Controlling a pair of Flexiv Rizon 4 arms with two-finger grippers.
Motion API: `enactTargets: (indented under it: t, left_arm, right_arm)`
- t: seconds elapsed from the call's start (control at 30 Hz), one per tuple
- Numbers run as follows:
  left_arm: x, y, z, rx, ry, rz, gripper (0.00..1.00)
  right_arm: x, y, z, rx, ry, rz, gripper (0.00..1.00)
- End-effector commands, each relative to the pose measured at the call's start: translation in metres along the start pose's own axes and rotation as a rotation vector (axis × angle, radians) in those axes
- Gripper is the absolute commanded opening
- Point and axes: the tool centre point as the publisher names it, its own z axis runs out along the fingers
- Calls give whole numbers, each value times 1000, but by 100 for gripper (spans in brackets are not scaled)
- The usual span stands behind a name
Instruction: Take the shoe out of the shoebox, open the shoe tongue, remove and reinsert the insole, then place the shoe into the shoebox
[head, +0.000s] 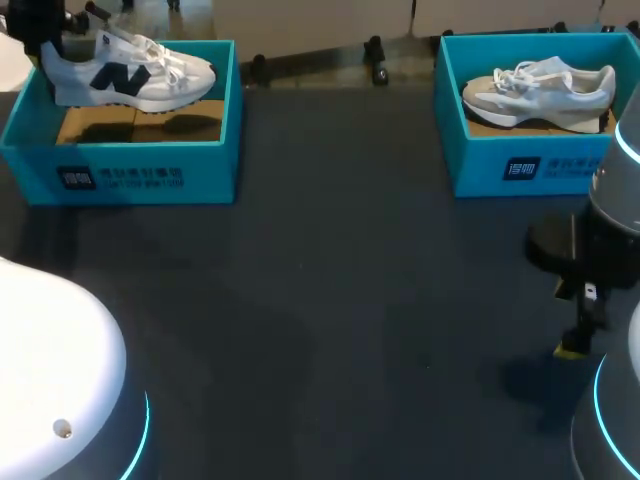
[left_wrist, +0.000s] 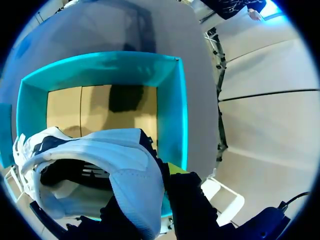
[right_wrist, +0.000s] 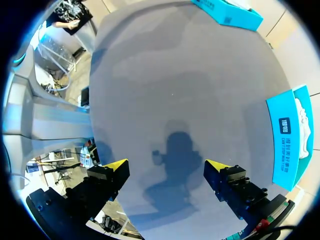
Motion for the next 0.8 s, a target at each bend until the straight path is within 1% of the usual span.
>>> enactTargets:
  t: [0.03, 0.3, 0.4, 0.6, 0.8]
  left_arm:
    - [-3, -6, 3, -5, 4, 12, 0]
    - [-9, -19, 10, -14, 12, 33, 0]
    - [-7, -22, 12, -11, 7, 35, 0]
    - [6, -28, 11, 0, -16, 17, 0]
    - [4, -41, 14, -4, -15, 33, 0]
  right_arm:
    - [0, 0, 1, -1, -1, 0, 100]
    - [0, 0, 1, -1, -1, 0, 100]
    - [0, 0, 1, -1, -1, 0, 100]
    - [0, 0, 1, -1, -1, 0, 100]
    - [0, 0, 1, -1, -1, 0, 100]
